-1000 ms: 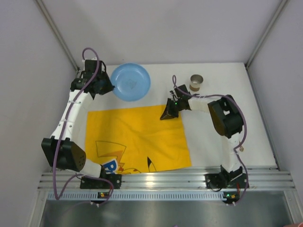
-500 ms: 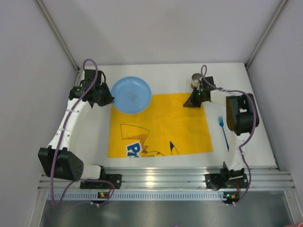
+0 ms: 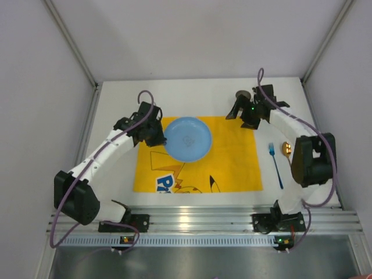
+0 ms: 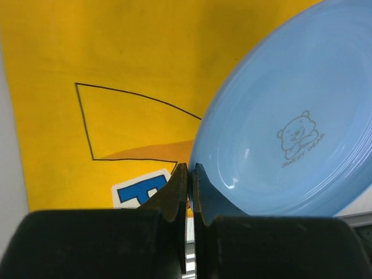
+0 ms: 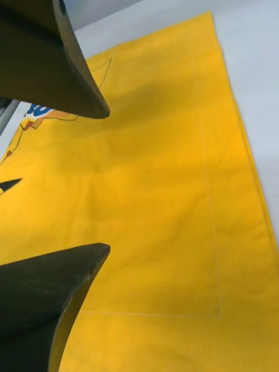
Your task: Set the dinner table for one person
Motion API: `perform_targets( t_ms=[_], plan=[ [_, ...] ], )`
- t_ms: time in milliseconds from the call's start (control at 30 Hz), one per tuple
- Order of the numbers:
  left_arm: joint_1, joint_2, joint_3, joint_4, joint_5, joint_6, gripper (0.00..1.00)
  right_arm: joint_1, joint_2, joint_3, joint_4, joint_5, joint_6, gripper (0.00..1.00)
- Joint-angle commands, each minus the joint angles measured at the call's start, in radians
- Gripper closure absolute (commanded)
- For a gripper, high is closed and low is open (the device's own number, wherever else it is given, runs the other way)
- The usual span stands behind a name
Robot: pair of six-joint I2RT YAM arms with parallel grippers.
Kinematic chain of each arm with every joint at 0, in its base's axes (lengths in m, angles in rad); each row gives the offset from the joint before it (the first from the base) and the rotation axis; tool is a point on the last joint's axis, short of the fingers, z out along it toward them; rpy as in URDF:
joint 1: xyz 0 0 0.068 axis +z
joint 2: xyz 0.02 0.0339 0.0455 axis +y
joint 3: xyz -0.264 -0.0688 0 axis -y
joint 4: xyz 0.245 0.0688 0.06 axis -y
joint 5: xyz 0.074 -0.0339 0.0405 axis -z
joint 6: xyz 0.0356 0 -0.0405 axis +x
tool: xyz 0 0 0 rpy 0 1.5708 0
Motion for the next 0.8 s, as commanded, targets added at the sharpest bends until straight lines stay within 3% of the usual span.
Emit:
perform_targets(
  t_ms=[0, 67, 267, 300, 333, 400, 433, 767],
  plan=[
    [-0.070, 0.028, -0.068, 0.151, -0.020, -0.070, 1.00, 0.000, -0.249, 0.021, -0.090, 0.085, -0.032, 0.07],
    [-0.087, 0.042, -0.125, 0.207, -0.005, -0.095, 1.00, -0.004, -0.324, 0.044, -0.125, 0.116, -0.075, 0.00],
    [-0.098, 0.183, -0.159, 0.311, -0.008, -0.075, 1.00, -0.035, -0.285, 0.214, -0.266, 0.196, -0.127, 0.00],
    [-0.098, 0.206, -0.157, 0.311, -0.018, -0.067, 0.95, -0.049, -0.270, 0.252, -0.277, 0.194, -0.120, 0.00],
    [-0.098, 0.249, -0.148, 0.310, -0.024, -0.058, 0.79, -0.056, -0.256, 0.274, -0.280, 0.194, -0.106, 0.00],
    [-0.098, 0.290, -0.142, 0.310, -0.029, -0.053, 0.61, -0.069, -0.198, 0.356, -0.291, 0.203, -0.100, 0.00],
    [-0.097, 0.300, -0.130, 0.310, -0.025, -0.043, 0.02, -0.072, -0.175, 0.390, -0.295, 0.208, -0.095, 0.00],
    [-0.052, 0.202, 0.033, 0.181, 0.084, 0.034, 0.01, -0.092, 0.259, 0.806, -0.407, 0.322, -0.086, 0.00]
  ],
)
